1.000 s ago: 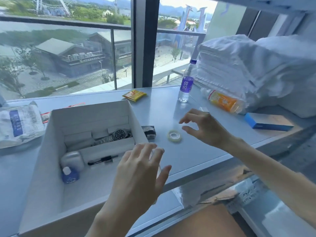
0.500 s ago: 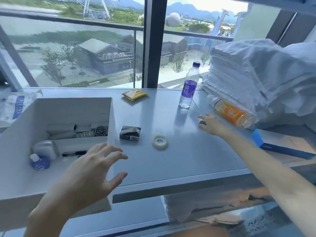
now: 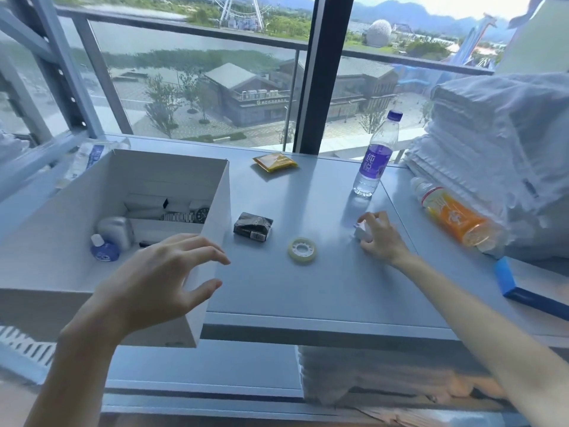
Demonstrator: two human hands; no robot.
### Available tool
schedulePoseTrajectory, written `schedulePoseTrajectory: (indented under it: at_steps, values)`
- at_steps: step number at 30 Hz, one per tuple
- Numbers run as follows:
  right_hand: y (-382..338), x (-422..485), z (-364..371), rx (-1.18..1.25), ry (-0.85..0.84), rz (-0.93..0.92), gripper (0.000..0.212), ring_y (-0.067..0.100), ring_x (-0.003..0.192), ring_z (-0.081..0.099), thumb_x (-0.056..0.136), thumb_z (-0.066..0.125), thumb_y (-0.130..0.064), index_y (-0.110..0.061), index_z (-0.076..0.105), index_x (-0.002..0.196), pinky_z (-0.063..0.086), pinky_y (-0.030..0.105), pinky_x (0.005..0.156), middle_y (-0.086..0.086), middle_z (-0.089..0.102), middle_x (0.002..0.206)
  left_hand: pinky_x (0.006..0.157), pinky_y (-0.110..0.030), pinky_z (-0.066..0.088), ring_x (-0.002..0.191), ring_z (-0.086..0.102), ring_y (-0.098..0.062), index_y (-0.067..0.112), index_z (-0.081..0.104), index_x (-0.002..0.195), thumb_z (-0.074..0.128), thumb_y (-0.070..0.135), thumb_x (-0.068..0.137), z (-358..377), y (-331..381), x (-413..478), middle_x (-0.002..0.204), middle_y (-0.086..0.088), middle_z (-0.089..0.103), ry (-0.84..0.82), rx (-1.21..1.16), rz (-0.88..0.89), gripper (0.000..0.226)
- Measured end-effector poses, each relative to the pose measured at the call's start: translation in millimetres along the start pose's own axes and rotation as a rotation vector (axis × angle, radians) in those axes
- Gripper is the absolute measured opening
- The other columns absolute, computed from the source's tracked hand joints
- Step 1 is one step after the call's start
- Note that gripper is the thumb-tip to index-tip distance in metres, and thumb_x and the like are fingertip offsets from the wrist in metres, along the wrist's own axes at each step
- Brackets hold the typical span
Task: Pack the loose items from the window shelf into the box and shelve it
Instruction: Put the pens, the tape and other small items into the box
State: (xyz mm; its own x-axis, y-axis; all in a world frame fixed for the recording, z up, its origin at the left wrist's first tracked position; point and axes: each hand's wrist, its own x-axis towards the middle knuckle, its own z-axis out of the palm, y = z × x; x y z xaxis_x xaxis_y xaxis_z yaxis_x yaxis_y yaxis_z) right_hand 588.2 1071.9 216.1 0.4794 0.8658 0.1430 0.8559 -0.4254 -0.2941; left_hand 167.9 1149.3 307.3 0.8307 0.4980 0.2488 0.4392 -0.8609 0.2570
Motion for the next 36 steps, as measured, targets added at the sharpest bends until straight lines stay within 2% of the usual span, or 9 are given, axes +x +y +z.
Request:
schedulePoseTrajectory:
  at_steps: [3, 7, 11, 15, 19, 24, 27, 30, 36]
  values:
    - [-39.9, -2.8, -14.1, 0.149, -0.031, -0.090, 0.060, 0.031, 0.103, 0.053, 0.071, 0.069, -0.007, -0.012, 0.050, 0.127, 0.036, 0.023, 0.083, 0.016, 0.042, 0.122, 0.077, -0.028, 0.054, 0.102, 0.061, -0.004, 0.035, 0.067, 0.101, 0.038, 0.056, 0.083, 0.0, 4.5, -4.1, 0.112, 0.023, 0.061, 0.083, 0.039, 0.013, 0.040]
    - [-109.8, -5.7, -44.8, 0.296, -0.019, -0.347, 0.053, 0.027, 0.098, 0.057, 0.066, 0.072, -0.001, -0.012, 0.060, 0.117, 0.044, 0.025, 0.084, 0.012, 0.057, 0.109, 0.075, -0.026, 0.052, 0.107, 0.060, -0.005, 0.037, 0.062, 0.116, 0.031, 0.062, 0.091, -2.1, -1.6, -15.7, 0.131, 0.020, 0.053, 0.132, -0.002, 0.036, 0.048]
    - [-186.9, -10.3, -76.5, 0.474, -0.041, -0.551, 0.058, 0.002, 0.098, 0.054, 0.067, 0.076, 0.001, -0.022, 0.056, 0.116, 0.048, 0.013, 0.084, -0.001, 0.053, 0.112, 0.079, -0.024, 0.049, 0.106, 0.054, 0.002, 0.037, 0.053, 0.129, 0.024, 0.065, 0.092, -16.9, -28.5, -36.5, 0.139, 0.023, 0.044, 0.133, -0.019, 0.052, 0.054]
    - [-257.6, -3.6, -79.6, 0.489, -0.229, -0.671, 0.065, 0.014, 0.106, 0.054, 0.070, 0.074, 0.000, -0.021, 0.050, 0.126, 0.052, 0.023, 0.089, 0.007, 0.048, 0.120, 0.066, -0.028, 0.056, 0.090, 0.066, -0.005, 0.034, 0.069, 0.102, 0.018, 0.065, 0.093, -35.5, -78.8, -61.6, 0.103, 0.020, 0.068, 0.114, 0.058, -0.008, 0.059]
    - [-317.1, 14.1, -52.9, 0.274, -0.325, -0.788, 0.052, 0.014, 0.106, 0.051, 0.071, 0.078, -0.012, -0.015, 0.059, 0.119, 0.048, 0.023, 0.093, 0.000, 0.047, 0.112, 0.055, -0.024, 0.049, 0.071, 0.064, -0.006, 0.033, 0.067, 0.076, 0.013, 0.065, 0.093, -47.0, -119.1, -76.8, 0.076, 0.021, 0.066, 0.098, 0.119, -0.046, 0.066]
    - [-361.6, 39.9, -15.4, -0.053, -0.468, -0.787, 0.050, 0.015, 0.093, 0.048, 0.070, 0.079, -0.020, -0.017, 0.058, 0.115, 0.041, 0.020, 0.075, -0.001, 0.042, 0.107, 0.052, -0.005, 0.021, 0.047, 0.051, -0.005, 0.025, 0.046, 0.053, 0.013, 0.058, 0.097, -49.5, -121.8, -80.2, 0.051, 0.014, 0.050, 0.143, 0.204, -0.024, 0.064]
    - [-376.8, 52.4, 6.4, -0.138, -0.479, -0.737, 0.044, 0.018, 0.086, 0.049, 0.070, 0.074, -0.012, -0.019, 0.056, 0.109, 0.043, 0.028, 0.071, -0.001, 0.040, 0.104, 0.053, -0.005, 0.009, 0.040, 0.046, -0.006, 0.027, 0.034, 0.051, 0.017, 0.054, 0.097, -52.0, -122.1, -78.7, 0.045, 0.012, 0.043, 0.183, 0.210, -0.022, 0.056]
    - [-389.6, 63.5, 20.2, -0.079, -0.472, -0.716, 0.032, 0.021, 0.083, 0.048, 0.068, 0.068, -0.004, -0.018, 0.052, 0.091, 0.043, 0.031, 0.069, 0.001, 0.045, 0.099, 0.054, -0.006, 0.007, 0.040, 0.046, -0.006, 0.026, 0.037, 0.050, 0.017, 0.053, 0.096, -50.2, -124.1, -78.3, 0.044, 0.012, 0.046, 0.205, 0.195, -0.020, 0.057]
    - [-409.6, 84.9, 48.7, -0.095, -0.363, -0.736, 0.039, 0.022, 0.079, 0.051, 0.059, 0.080, -0.012, -0.021, 0.045, 0.074, 0.044, 0.035, 0.069, -0.005, 0.052, 0.083, 0.051, -0.008, 0.006, 0.039, 0.048, -0.007, 0.026, 0.052, 0.049, 0.031, 0.052, 0.089, -46.5, -127.5, -78.3, 0.044, 0.012, 0.050, 0.210, 0.192, -0.025, 0.052]
